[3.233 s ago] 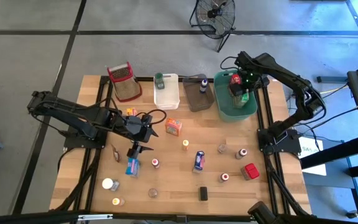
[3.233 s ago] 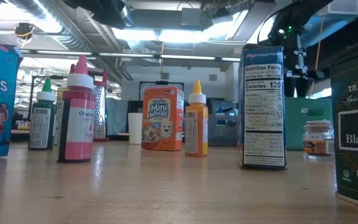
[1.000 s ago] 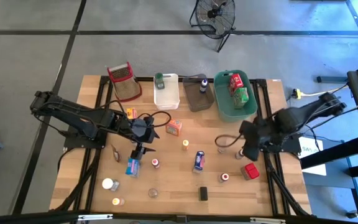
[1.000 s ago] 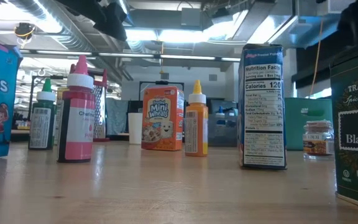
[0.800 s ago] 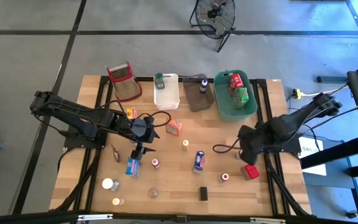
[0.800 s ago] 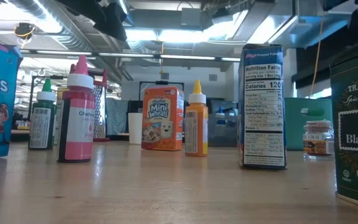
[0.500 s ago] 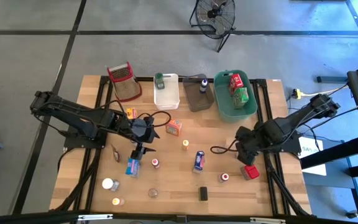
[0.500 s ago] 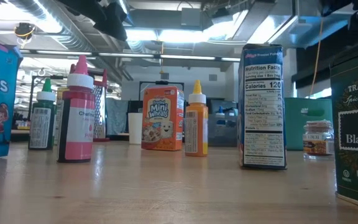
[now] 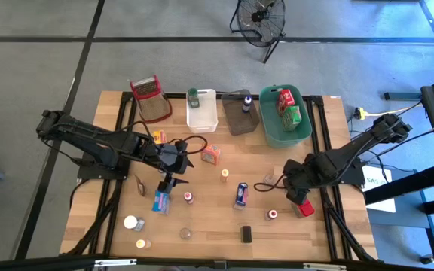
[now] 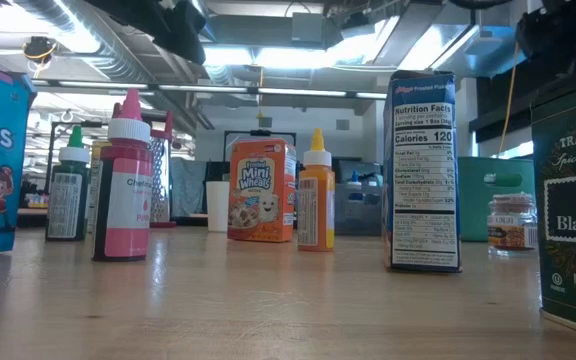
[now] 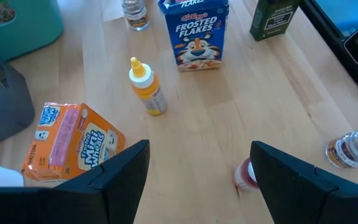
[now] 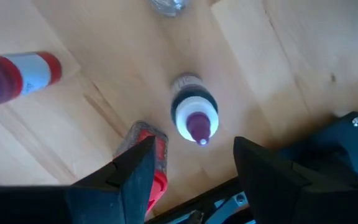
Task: Pick & Place Kitchen Items
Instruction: Put the purple food coloring bottle into the black bin, then put the pink food coloring bottle into the black bin
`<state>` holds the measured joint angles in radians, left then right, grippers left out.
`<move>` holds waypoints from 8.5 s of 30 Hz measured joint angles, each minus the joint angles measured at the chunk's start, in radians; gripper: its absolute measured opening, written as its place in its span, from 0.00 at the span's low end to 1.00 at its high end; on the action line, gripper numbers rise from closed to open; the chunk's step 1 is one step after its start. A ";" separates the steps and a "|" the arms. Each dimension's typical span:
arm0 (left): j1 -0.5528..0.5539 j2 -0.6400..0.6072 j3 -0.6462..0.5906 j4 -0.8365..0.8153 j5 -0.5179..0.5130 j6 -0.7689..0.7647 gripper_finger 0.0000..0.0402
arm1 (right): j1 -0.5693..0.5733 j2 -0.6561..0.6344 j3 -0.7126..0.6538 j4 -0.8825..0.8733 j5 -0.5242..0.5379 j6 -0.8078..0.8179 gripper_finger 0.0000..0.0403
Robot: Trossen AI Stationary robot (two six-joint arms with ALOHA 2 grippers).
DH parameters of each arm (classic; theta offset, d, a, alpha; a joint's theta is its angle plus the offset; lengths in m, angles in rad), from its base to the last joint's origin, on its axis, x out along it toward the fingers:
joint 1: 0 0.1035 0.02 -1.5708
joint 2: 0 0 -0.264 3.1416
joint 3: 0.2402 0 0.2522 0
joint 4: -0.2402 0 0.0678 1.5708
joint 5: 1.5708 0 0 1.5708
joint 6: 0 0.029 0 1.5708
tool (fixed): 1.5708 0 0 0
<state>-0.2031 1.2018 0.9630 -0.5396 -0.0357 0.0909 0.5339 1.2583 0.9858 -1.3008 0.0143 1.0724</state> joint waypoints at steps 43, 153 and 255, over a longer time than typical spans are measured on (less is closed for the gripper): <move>0.023 0.000 0.000 0.029 0.004 0.072 0.68 | -0.018 0.000 -0.299 0.337 -0.043 -0.025 0.54; -0.011 0.001 -0.107 0.178 0.002 -0.190 0.68 | -1.106 0.425 0.351 0.507 0.008 -1.282 0.36; -0.110 0.000 -0.108 0.176 0.005 -0.258 0.68 | -0.613 0.197 0.416 0.397 -0.133 -1.113 0.62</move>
<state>-0.3134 1.2022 0.8551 -0.3634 -0.0307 -0.1675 -0.0791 1.4551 1.4017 -0.9040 -0.1189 -0.0411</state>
